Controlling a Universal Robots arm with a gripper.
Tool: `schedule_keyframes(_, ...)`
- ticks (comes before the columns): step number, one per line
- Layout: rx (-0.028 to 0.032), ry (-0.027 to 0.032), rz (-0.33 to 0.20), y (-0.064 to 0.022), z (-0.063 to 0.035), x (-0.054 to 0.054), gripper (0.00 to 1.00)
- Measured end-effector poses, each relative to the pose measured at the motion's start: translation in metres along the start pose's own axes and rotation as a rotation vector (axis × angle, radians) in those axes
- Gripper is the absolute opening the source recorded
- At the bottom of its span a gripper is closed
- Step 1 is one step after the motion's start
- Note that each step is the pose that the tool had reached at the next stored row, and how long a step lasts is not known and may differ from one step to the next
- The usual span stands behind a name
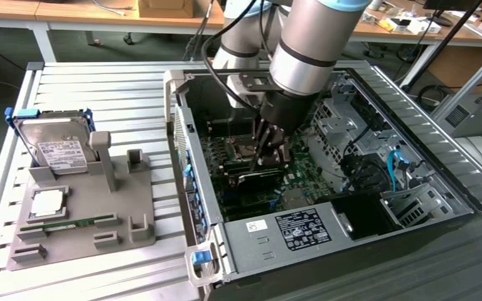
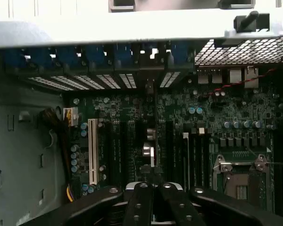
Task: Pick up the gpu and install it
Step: 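Press down on the gpu until it lock into place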
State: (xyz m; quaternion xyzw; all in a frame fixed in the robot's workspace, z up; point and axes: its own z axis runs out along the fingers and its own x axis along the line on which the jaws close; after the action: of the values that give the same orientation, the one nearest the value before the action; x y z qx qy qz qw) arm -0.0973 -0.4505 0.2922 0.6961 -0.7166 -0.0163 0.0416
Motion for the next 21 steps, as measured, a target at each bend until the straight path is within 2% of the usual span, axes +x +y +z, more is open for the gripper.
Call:
schedule_keyframes(2,-0.0043,-0.0001,0.000,-0.0090,-0.0005,0.000,0.11)
schedule_keyframes(3,-0.0100,0.0002,0.000,-0.0186,-0.0010,-0.001,0.11)
schedule_keyframes(4,-0.0140,-0.0021,-0.001,-0.0276,-0.0016,-0.001,0.11)
schedule_keyframes(8,-0.0195,-0.0052,-0.001,-0.0461,-0.0032,-0.001,0.11)
schedule_keyframes(12,-0.0210,-0.0072,-0.001,-0.0631,-0.0046,-0.002,0.11)
schedule_keyframes(16,-0.0212,-0.0149,-0.002,-0.0683,-0.0126,-0.002,0.11)
schedule_keyframes(18,-0.0211,-0.0196,-0.003,-0.0690,-0.0129,-0.002,0.11)
schedule_keyframes(21,-0.0213,-0.0196,-0.003,-0.0691,-0.0130,-0.002,0.11)
